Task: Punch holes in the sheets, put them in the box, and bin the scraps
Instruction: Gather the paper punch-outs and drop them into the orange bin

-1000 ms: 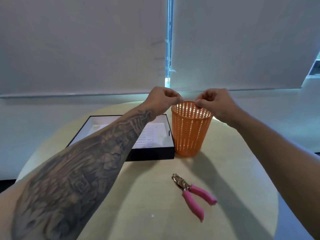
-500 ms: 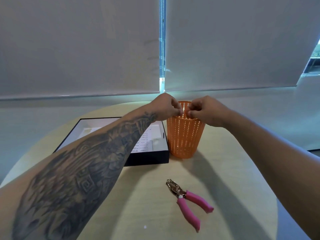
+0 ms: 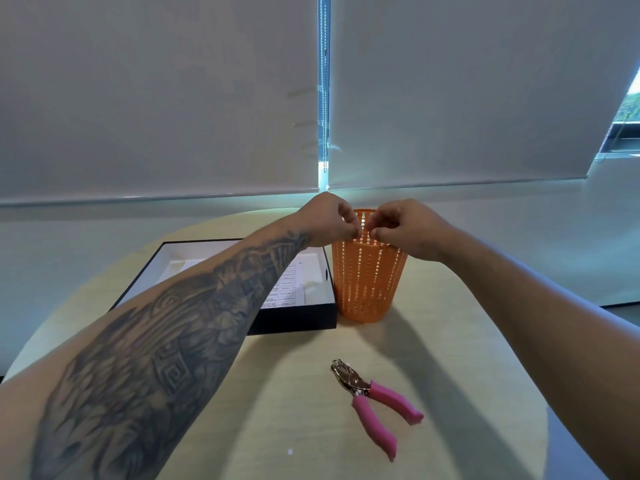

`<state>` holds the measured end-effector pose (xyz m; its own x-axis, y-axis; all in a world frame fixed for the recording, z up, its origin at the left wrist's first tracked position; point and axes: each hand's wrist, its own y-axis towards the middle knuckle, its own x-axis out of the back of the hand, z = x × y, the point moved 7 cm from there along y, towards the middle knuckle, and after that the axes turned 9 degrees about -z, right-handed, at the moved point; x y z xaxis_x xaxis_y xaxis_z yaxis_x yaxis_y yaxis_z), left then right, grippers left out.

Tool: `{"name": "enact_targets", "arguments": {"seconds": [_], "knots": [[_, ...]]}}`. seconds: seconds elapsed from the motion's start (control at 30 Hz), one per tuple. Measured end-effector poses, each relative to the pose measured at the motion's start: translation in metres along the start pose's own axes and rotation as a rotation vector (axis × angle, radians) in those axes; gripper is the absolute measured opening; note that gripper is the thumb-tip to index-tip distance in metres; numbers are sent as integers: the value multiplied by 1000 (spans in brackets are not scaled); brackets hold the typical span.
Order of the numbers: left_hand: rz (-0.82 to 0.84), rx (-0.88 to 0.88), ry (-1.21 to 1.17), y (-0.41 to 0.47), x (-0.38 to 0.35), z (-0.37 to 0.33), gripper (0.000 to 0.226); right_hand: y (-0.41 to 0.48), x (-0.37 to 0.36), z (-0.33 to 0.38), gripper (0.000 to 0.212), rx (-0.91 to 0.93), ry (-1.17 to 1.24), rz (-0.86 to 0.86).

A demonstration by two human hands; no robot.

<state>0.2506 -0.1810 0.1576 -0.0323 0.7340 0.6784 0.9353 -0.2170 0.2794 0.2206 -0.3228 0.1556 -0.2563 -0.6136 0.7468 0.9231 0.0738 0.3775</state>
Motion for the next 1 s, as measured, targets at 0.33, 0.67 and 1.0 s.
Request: {"name": "enact_targets", "arguments": {"seconds": [0.33,0.67,1.0], "knots": [[-39,0,-43,-6,8,0,16,-4,12,10,14,72,27,-120],[-254,-132,-138,-72,31,22,10,-94,-16,39,11,180,84,-59],[-155,73,-143,-184,-16,114,9,-216,-98,-10,65,-105,-211,62]]}}
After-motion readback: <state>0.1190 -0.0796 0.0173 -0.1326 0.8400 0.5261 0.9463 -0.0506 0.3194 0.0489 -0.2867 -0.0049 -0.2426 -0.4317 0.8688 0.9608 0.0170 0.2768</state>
